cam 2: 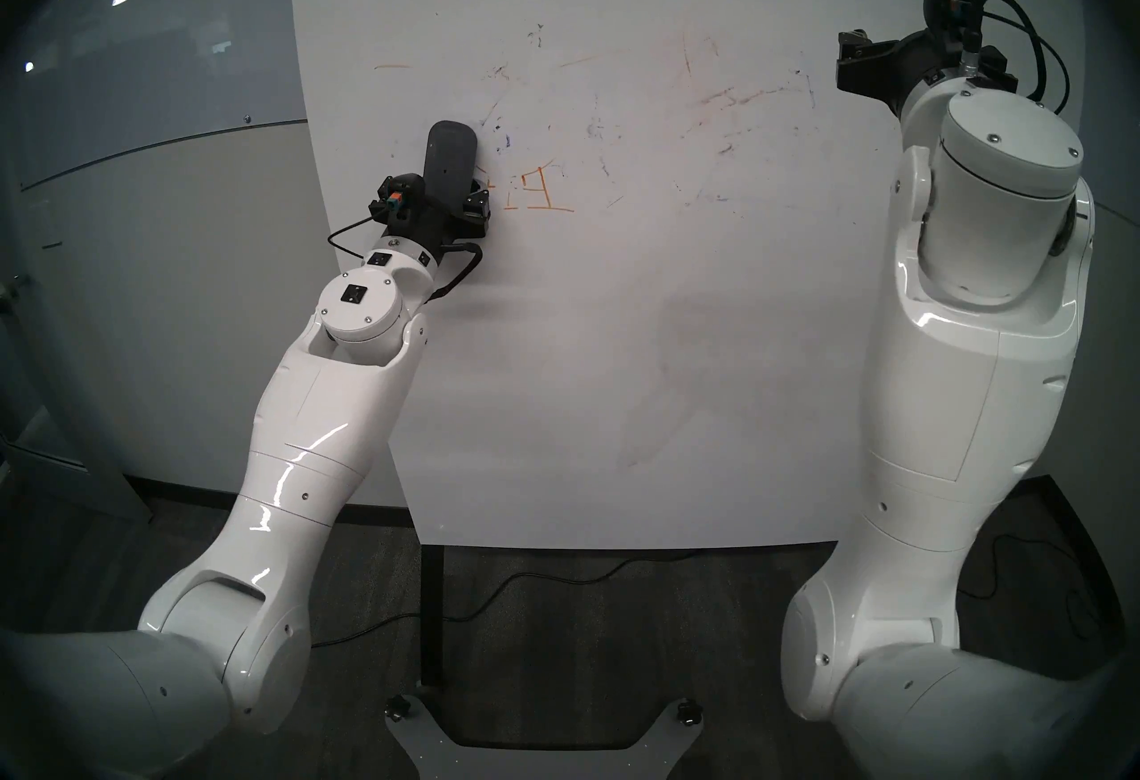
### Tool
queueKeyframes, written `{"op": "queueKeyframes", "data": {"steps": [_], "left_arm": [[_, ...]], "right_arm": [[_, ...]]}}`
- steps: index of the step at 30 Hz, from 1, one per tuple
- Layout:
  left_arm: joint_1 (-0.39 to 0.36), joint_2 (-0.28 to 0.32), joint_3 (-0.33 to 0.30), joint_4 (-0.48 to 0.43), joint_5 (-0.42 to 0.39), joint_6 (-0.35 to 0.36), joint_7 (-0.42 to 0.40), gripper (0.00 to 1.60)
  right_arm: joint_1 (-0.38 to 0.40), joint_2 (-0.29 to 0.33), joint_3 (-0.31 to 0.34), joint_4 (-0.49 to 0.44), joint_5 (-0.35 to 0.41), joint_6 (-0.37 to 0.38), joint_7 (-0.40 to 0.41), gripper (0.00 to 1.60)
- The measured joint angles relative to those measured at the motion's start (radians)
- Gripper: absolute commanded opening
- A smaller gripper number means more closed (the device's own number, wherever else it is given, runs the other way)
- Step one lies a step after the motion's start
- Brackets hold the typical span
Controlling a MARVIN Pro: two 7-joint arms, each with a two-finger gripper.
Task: Erase all marks on the whiteboard with the eraser
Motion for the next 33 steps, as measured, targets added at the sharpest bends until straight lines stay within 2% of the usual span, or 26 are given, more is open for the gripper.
{"op": "queueKeyframes", "data": {"steps": [6, 11, 19, 31, 32, 33], "left_arm": [[0.012, -0.032, -0.012, 0.020, 0.006, -0.086, 0.056, 0.00], [0.017, -0.067, -0.019, 0.024, -0.006, -0.107, 0.097, 0.00], [0.018, -0.107, -0.026, 0.026, -0.017, -0.113, 0.147, 0.00], [0.014, -0.185, -0.031, 0.025, -0.020, -0.112, 0.265, 0.00], [0.013, -0.191, -0.031, 0.025, -0.019, -0.109, 0.276, 0.61], [0.013, -0.195, -0.031, 0.024, -0.018, -0.105, 0.281, 1.60]], "right_arm": [[0.000, 0.001, -0.001, 0.000, 0.002, 0.000, -0.002, 1.60], [0.000, 0.002, -0.001, 0.000, 0.003, 0.001, -0.003, 1.60], [0.000, 0.003, -0.002, 0.000, 0.005, 0.001, -0.005, 1.60], [0.000, 0.006, -0.002, 0.000, 0.010, 0.002, -0.008, 1.60], [0.000, 0.006, -0.003, 0.000, 0.010, 0.002, -0.009, 1.60], [0.000, 0.006, -0.003, 0.000, 0.011, 0.002, -0.009, 1.60]]}}
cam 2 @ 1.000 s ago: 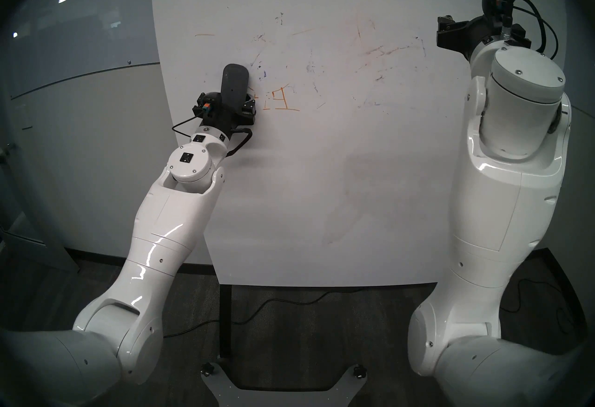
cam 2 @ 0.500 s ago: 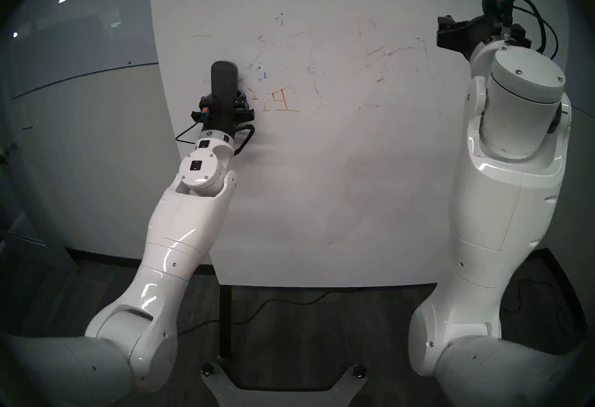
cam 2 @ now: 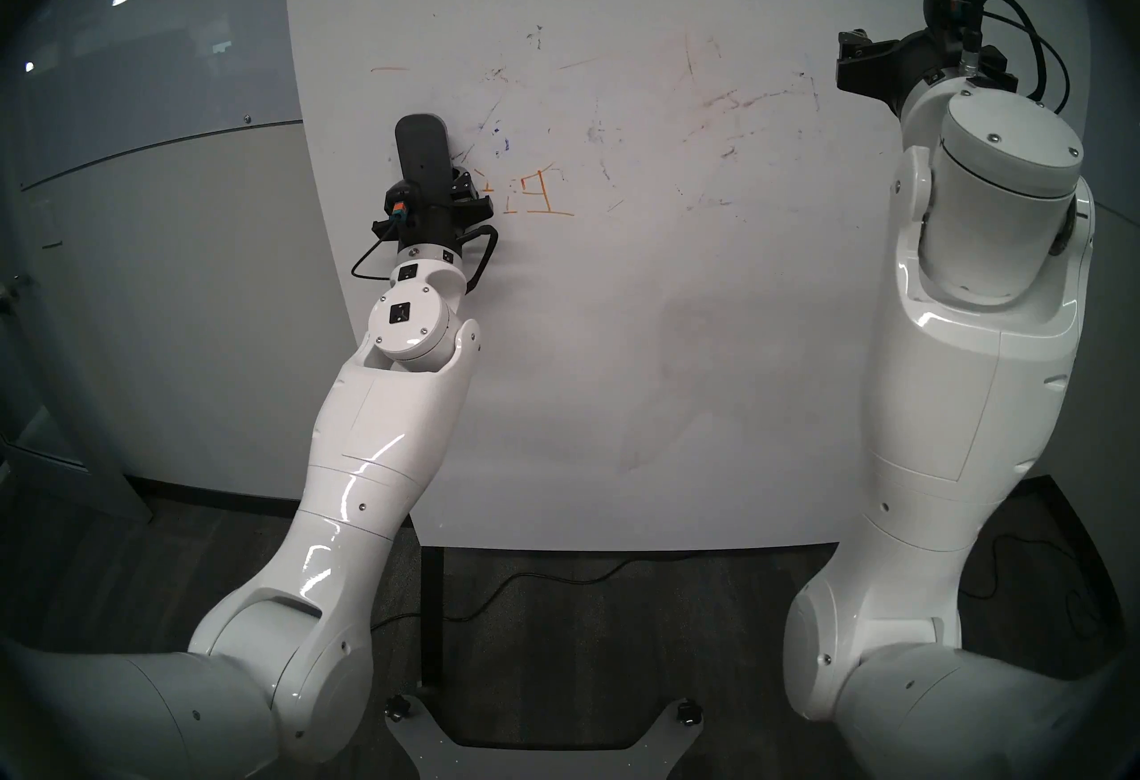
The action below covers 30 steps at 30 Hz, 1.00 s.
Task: Erase all marks on the whiteboard with the eraser
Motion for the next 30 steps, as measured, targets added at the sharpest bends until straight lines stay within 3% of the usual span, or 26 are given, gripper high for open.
{"op": "queueKeyframes", "data": {"steps": [30], "left_arm": [[-0.007, 0.025, 0.009, 0.002, 0.022, 0.008, -0.009, 1.60]], "right_arm": [[0.000, 0.006, -0.002, 0.000, 0.010, 0.002, -0.008, 1.60]]}}
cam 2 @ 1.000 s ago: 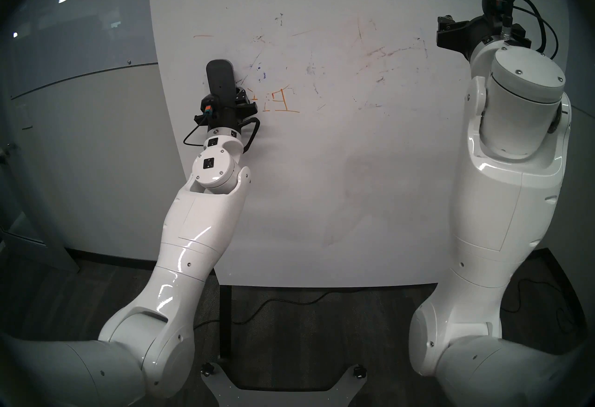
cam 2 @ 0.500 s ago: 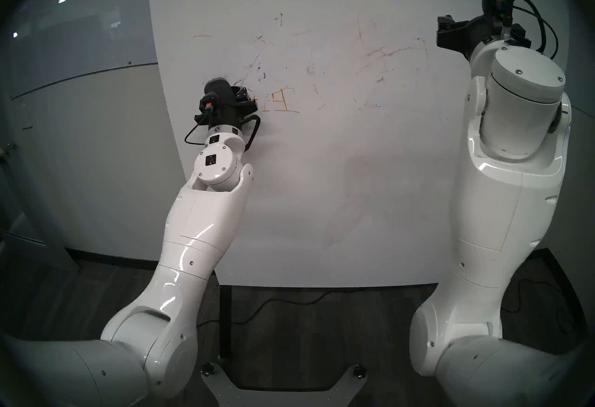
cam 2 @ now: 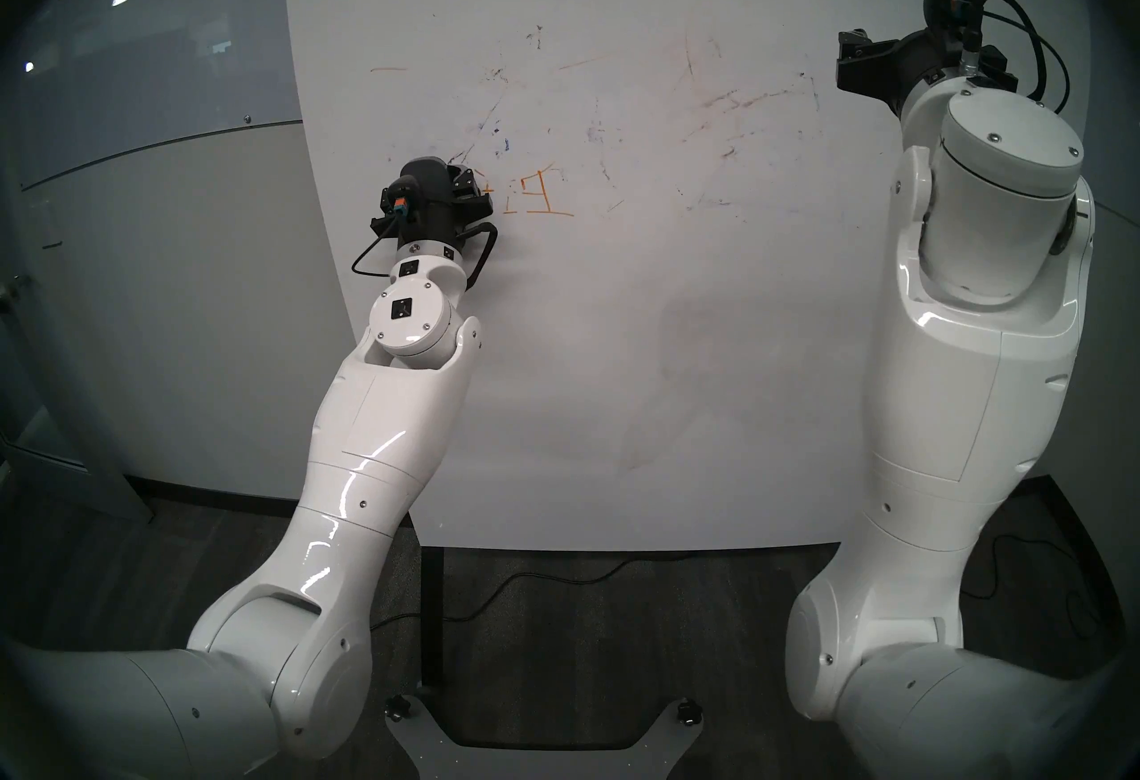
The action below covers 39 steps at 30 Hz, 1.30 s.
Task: Erase all marks on the whiteboard with the eraser
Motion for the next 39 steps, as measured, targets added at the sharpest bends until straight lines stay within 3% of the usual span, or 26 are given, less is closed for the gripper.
{"op": "queueKeyframes", "data": {"steps": [7, 8, 9, 27, 39], "left_arm": [[0.000, 0.004, 0.000, 0.000, 0.004, 0.000, -0.006, 1.60], [0.000, 0.005, 0.000, 0.000, 0.004, 0.001, -0.006, 1.49], [0.000, 0.005, 0.000, 0.000, 0.004, 0.001, -0.007, 0.00], [-0.001, 0.030, -0.011, 0.002, -0.031, -0.012, -0.076, 0.00], [0.000, 0.076, -0.020, 0.040, -0.070, -0.122, -0.199, 0.00]], "right_arm": [[0.000, 0.001, -0.001, 0.000, 0.002, 0.000, -0.002, 1.60], [0.000, 0.001, -0.001, 0.000, 0.003, 0.000, -0.002, 1.60], [0.000, 0.002, -0.001, 0.000, 0.003, 0.000, -0.002, 1.60], [0.000, 0.005, -0.002, 0.000, 0.008, 0.001, -0.007, 1.60], [0.000, 0.007, -0.003, 0.000, 0.012, 0.002, -0.011, 1.60]]}}
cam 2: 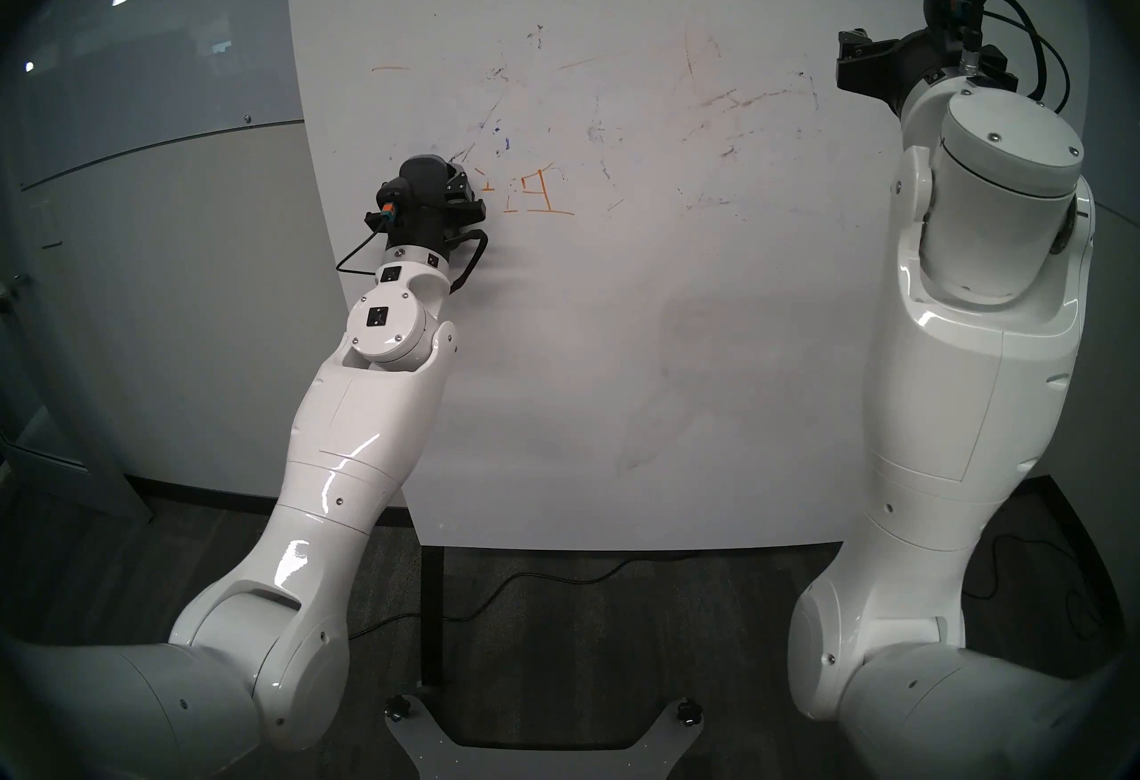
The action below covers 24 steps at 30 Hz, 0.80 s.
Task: Erase all marks on the whiteboard with the eraser
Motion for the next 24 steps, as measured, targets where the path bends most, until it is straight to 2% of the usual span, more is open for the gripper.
{"op": "queueKeyframes", "data": {"steps": [3, 8, 16, 20, 24], "left_arm": [[0.000, 0.011, 0.000, 0.021, -0.003, -0.052, -0.031, 0.00], [-0.002, 0.019, 0.001, 0.069, 0.009, -0.180, -0.063, 0.00], [-0.015, 0.023, 0.000, 0.165, 0.047, -0.410, -0.107, 0.00], [-0.030, 0.024, -0.007, 0.212, 0.063, -0.498, -0.128, 0.00], [-0.046, 0.023, -0.014, 0.249, 0.073, -0.552, -0.142, 0.00]], "right_arm": [[0.000, 0.000, 0.000, 0.000, 0.001, 0.000, -0.001, 1.60], [0.000, 0.001, 0.000, 0.000, 0.003, 0.000, -0.002, 1.60], [0.000, 0.003, -0.001, 0.000, 0.006, 0.000, -0.005, 1.60], [0.000, 0.003, -0.001, 0.000, 0.007, 0.000, -0.006, 1.60], [-0.001, 0.004, -0.002, 0.000, 0.008, 0.000, -0.007, 1.60]]}}
